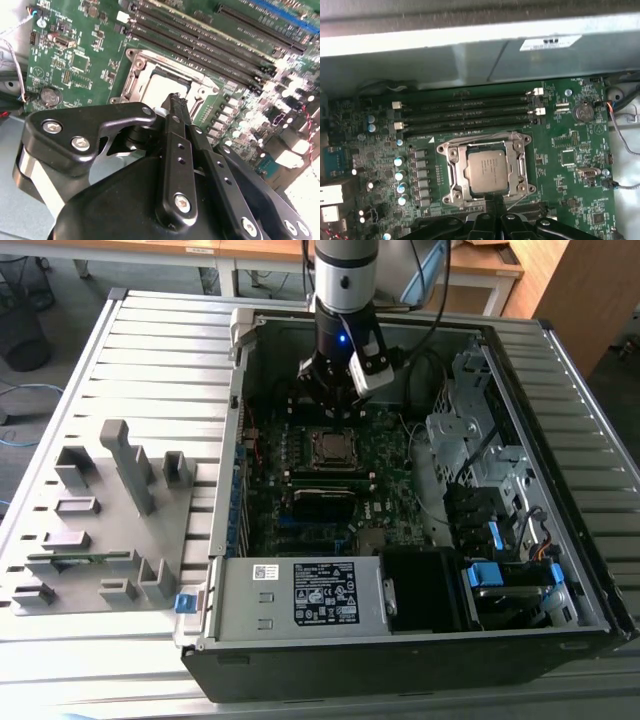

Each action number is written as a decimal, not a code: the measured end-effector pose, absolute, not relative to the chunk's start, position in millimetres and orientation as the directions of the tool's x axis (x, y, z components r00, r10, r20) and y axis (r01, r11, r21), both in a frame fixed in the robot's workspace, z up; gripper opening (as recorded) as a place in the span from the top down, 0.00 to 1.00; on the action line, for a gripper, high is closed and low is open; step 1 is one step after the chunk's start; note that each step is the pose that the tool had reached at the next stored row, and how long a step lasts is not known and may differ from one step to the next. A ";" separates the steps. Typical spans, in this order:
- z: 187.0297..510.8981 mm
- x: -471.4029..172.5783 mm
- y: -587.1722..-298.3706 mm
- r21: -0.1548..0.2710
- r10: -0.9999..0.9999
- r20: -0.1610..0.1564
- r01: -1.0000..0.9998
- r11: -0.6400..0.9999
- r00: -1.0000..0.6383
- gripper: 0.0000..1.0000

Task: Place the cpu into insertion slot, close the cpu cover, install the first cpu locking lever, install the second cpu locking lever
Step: 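Install the second cpu locking lever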

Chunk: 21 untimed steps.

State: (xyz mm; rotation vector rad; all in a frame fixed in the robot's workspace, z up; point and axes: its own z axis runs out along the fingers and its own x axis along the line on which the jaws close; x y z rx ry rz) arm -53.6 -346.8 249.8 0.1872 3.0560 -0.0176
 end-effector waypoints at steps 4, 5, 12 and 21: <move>249.8 -53.6 -352.1 -0.007 0.121 -0.080 0.122 0.992 -0.989 0.90; 249.8 -53.6 -352.8 -0.007 0.121 -0.080 0.122 0.992 -0.989 0.90; 249.8 -53.5 -354.5 -0.007 0.121 -0.080 0.122 0.992 -0.989 0.90; 249.8 -53.6 -356.6 -0.008 0.121 -0.080 0.122 0.992 -0.989 0.90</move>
